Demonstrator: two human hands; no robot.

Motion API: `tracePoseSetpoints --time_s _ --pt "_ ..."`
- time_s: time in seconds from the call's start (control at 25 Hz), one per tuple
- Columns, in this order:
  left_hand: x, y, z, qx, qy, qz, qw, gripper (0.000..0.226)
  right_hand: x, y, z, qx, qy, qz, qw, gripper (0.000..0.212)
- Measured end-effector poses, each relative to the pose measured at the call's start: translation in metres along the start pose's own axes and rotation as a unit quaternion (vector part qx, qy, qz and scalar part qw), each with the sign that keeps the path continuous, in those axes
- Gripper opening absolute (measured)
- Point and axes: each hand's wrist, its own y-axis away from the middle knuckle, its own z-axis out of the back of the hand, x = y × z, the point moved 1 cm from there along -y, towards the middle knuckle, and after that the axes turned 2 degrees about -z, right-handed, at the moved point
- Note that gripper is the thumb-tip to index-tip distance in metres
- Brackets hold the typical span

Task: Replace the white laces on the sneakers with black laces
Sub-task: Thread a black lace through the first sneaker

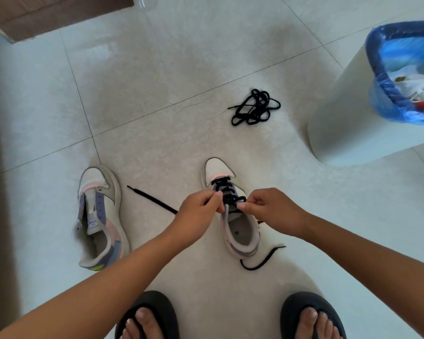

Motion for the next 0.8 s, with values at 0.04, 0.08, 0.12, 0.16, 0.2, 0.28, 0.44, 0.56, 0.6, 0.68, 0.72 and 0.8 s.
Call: tracePoseSetpoints --time_s 0.04,0.08,0.12,0.16,0.2,0.28,0.44,0.56,0.6,0.68,0.72,0.8 --pt "-0.008 0.0 0.0 -0.001 -0.011 -0.022 1.0 0.035 0.006 0.001 -0.001 0.037 -0.062 -0.025 0.997 0.031" --pt "-0.014 0.003 -0.001 0.016 -0.057 -0.055 0.997 0.033 0.01 0.003 -0.004 0.08 -0.137 -0.062 0.985 0.034" --pt "-0.018 0.008 -0.005 0.049 -0.156 -0.103 0.981 0.03 0.012 0.006 -0.01 0.116 -0.209 -0.101 0.966 0.037" --pt "-0.019 0.017 -0.011 0.093 -0.28 -0.152 0.944 0.028 0.013 0.01 -0.015 0.135 -0.264 -0.134 0.946 0.039" --pt "-0.019 0.029 -0.018 0.149 -0.384 -0.181 0.893 0.028 0.014 0.013 -0.019 0.137 -0.289 -0.157 0.934 0.038" --pt "-0.012 0.045 -0.027 0.235 -0.465 -0.16 0.839 0.031 0.014 0.018 -0.024 0.121 -0.289 -0.176 0.933 0.03" --pt "0.008 0.018 -0.017 0.126 -0.389 0.011 0.912 0.025 0.023 0.034 -0.031 0.096 -0.362 -0.191 0.907 0.017" --pt "0.02 -0.003 -0.023 0.093 -0.332 0.039 0.938 0.029 0.026 0.043 -0.039 0.06 -0.404 -0.19 0.893 0.018" --pt "0.024 -0.005 -0.029 0.093 -0.306 0.052 0.946 0.029 0.027 0.045 -0.04 0.056 -0.435 -0.184 0.88 0.016" --pt "0.032 -0.008 -0.041 0.072 -0.275 0.067 0.957 0.029 0.028 0.047 -0.04 0.068 -0.523 -0.185 0.829 0.013" --pt "0.034 -0.009 -0.045 0.055 -0.265 0.071 0.96 0.029 0.029 0.049 -0.039 0.077 -0.555 -0.192 0.806 0.011" --pt "0.036 -0.01 -0.049 0.034 -0.256 0.071 0.963 0.027 0.029 0.054 -0.04 0.089 -0.579 -0.215 0.781 0.009"
